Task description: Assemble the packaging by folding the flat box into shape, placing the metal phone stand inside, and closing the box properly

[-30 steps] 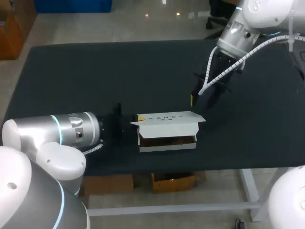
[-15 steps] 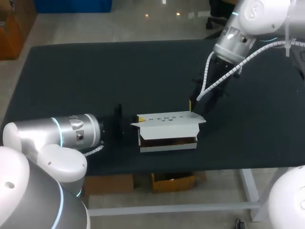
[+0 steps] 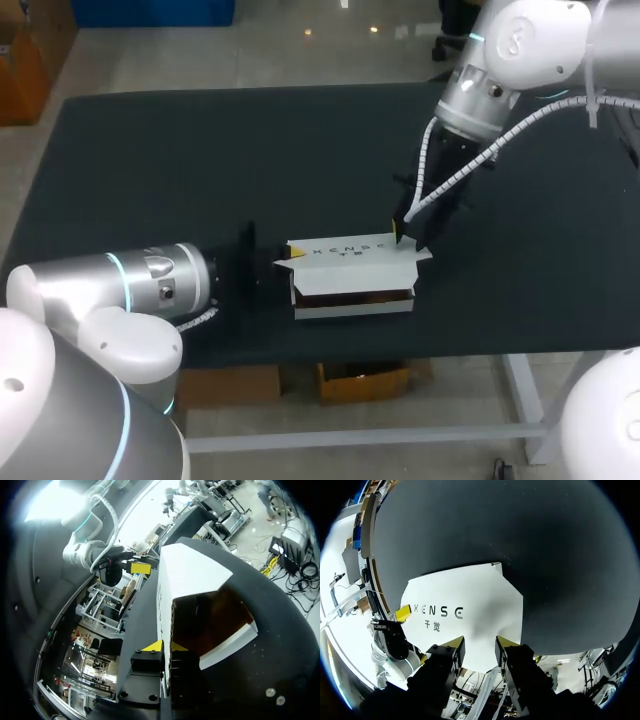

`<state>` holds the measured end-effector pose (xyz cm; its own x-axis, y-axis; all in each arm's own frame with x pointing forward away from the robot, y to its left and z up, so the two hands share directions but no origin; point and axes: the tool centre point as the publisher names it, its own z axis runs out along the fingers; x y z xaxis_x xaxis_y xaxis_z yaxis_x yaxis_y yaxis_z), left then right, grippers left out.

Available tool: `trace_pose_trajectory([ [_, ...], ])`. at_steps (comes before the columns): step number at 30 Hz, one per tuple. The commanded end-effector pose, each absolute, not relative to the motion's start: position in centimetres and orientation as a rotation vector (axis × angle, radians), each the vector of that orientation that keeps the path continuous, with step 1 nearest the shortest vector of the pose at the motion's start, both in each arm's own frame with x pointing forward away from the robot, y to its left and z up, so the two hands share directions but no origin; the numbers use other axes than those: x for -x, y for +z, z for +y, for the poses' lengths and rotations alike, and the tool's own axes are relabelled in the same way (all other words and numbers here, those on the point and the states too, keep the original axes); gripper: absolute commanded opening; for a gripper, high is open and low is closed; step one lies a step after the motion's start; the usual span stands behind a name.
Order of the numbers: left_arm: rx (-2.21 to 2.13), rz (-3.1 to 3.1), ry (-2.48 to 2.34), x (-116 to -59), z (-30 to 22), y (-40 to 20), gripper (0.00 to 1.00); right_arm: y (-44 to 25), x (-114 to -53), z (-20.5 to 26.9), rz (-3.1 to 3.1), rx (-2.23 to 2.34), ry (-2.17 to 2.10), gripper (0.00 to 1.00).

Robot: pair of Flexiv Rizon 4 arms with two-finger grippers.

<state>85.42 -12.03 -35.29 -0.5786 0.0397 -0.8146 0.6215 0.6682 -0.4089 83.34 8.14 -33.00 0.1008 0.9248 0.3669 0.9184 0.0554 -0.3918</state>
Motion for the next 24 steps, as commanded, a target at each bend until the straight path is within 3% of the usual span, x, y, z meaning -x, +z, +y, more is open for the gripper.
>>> trace_pose_trajectory([
  [1, -0.511, 2.038, -0.898, -85.41, -12.09, -36.07, 0.0, -33.35, -83.32, 8.03, -1.793, 1.844, 0.013, 0.35],
  [11, -0.518, 2.035, -0.901, -85.56, -12.06, -36.14, 0.0, -33.66, -83.16, 7.65, -1.787, 1.867, 0.012, 0.35],
  [13, -0.519, 2.033, -0.901, -85.56, -12.06, -36.15, 0.07, -33.73, -83.1, 7.68, -1.79, 1.869, 0.012, 0.34],
  [24, -0.514, 2.013, -0.902, -85.16, -11.75, -35.79, 0.11, -34.06, -83.08, 7.9, -1.794, 1.869, 0.019, 0.33],
])
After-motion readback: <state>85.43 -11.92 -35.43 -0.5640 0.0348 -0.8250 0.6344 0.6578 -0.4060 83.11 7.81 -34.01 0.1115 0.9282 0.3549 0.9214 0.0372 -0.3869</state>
